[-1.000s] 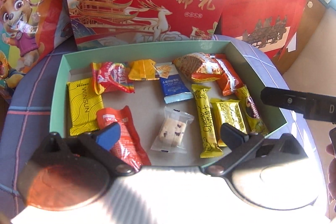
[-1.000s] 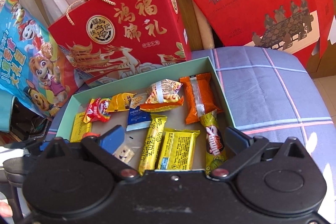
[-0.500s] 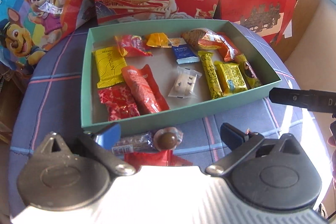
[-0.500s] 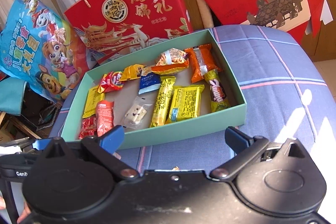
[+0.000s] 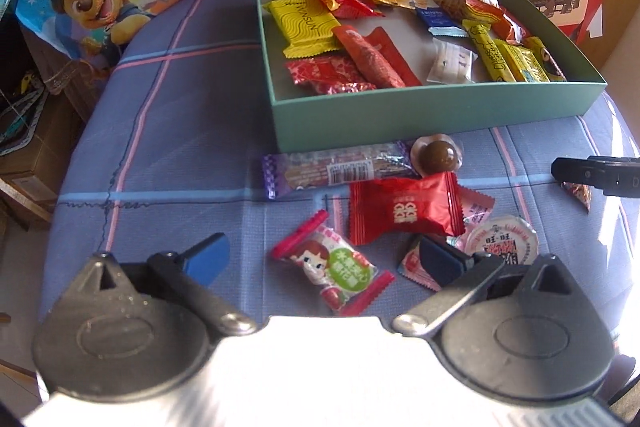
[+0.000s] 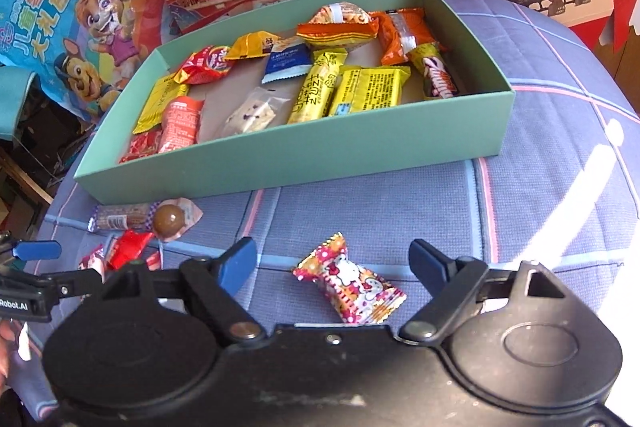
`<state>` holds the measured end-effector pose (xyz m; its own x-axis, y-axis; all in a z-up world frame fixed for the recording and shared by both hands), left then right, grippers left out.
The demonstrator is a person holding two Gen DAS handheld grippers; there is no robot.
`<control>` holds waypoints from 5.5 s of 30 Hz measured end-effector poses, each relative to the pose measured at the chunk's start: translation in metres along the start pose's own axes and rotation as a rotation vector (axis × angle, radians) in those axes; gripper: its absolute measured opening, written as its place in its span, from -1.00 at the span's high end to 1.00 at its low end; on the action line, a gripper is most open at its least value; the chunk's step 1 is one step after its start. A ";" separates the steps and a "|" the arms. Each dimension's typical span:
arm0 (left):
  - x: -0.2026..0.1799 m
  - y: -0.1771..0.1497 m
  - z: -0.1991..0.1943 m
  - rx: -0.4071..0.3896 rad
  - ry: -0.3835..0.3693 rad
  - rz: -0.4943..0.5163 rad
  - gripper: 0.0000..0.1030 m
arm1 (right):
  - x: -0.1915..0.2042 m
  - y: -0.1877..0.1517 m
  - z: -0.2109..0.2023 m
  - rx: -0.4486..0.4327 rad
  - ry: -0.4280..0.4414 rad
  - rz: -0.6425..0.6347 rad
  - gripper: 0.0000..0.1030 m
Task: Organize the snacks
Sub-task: 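Grasp the pink-and-green candy with the left gripper while the right grasps the Hello Kitty candy, then carry both candies into the green tray and open both grippers, then grasp the red-gold chocolate with the left gripper while the right grasps the clear jelly cup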
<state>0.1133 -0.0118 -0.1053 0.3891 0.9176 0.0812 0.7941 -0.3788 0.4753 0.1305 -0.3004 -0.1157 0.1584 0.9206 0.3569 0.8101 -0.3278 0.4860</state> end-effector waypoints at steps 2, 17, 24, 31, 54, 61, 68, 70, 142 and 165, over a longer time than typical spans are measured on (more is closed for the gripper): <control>0.005 -0.004 0.004 0.014 0.000 -0.013 -1.00 | 0.004 -0.005 0.003 -0.002 -0.015 -0.037 -0.47; -0.015 -0.008 0.005 -0.030 0.061 0.036 0.50 | 0.025 -0.031 -0.009 -0.013 -0.047 -0.061 0.59; -0.001 -0.014 -0.009 -0.045 0.025 -0.016 0.51 | 0.024 -0.031 -0.019 -0.004 -0.017 -0.027 0.60; 0.003 0.002 -0.037 -0.101 0.008 -0.006 0.51 | 0.037 -0.010 -0.044 -0.053 0.049 -0.012 0.60; -0.020 0.160 0.007 -0.181 -0.115 0.037 0.51 | 0.070 0.104 -0.009 -0.082 0.144 0.088 0.60; -0.018 0.181 0.039 -0.144 -0.116 0.042 0.50 | 0.068 0.129 0.020 -0.069 0.124 0.095 0.60; -0.015 0.195 0.059 -0.124 -0.106 0.050 0.50 | 0.067 0.145 0.040 -0.060 0.120 0.104 0.60; -0.014 0.198 0.062 -0.121 -0.102 0.051 0.50 | 0.067 0.147 0.044 -0.059 0.119 0.105 0.60; -0.116 -0.027 -0.020 0.020 -0.249 0.479 -0.39 | 0.032 -0.052 -0.044 0.116 0.096 0.251 -1.00; -0.024 -0.035 -0.017 0.022 -0.212 0.128 0.29 | 0.085 -0.052 -0.005 0.143 0.197 0.124 -0.42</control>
<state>0.0682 -0.0184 -0.1090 0.5745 0.8171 -0.0473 0.7410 -0.4948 0.4540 0.0993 -0.2062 -0.1064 0.1600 0.8117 0.5618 0.8649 -0.3896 0.3165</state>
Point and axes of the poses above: each gripper's, at about its wrist camera, not at the fingertips, and z roughly the way its jaws point, x to its left, y to its top, the point moved 6 cm from there along z, roughly the way its jaws point, and after that the axes turned 15 degrees about z, right-handed, at the moved point
